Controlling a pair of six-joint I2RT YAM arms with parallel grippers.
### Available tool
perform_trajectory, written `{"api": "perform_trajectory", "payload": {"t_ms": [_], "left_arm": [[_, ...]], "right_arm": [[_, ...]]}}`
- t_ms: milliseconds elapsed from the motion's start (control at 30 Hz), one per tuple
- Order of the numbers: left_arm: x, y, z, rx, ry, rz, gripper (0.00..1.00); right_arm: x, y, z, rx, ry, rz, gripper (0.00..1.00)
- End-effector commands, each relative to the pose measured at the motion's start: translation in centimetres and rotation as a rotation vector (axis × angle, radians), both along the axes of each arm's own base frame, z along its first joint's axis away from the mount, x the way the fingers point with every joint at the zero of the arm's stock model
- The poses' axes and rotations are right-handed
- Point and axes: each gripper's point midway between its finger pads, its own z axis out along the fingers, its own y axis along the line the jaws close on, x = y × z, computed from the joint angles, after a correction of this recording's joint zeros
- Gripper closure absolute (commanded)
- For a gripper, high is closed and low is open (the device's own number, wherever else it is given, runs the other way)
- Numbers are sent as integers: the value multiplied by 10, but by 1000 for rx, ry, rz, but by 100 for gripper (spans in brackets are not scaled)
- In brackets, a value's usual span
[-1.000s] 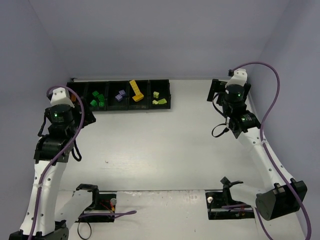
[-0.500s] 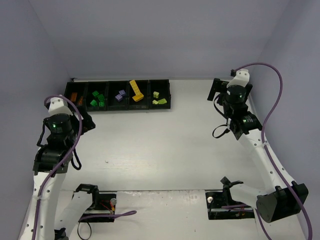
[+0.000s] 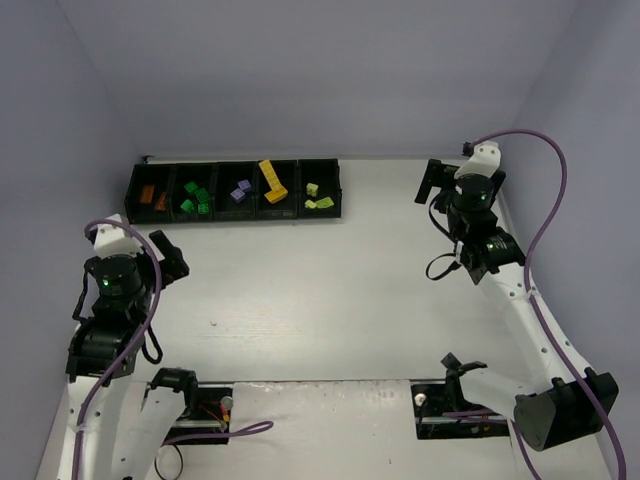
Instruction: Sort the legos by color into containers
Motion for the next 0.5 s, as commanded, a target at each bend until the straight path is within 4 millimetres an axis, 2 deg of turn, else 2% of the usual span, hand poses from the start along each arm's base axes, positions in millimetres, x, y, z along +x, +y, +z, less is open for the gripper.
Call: {"api": "perform_trajectory", "payload": {"t_ms": [0,467], "left_arm": [[6,0,13,0,-56,0,6],[5,-3,-5,-6,-17,-11,6]], "right_arm": [[2,5,29,47,-113,5,0],[4,8,21,60,-103,13,0]]}}
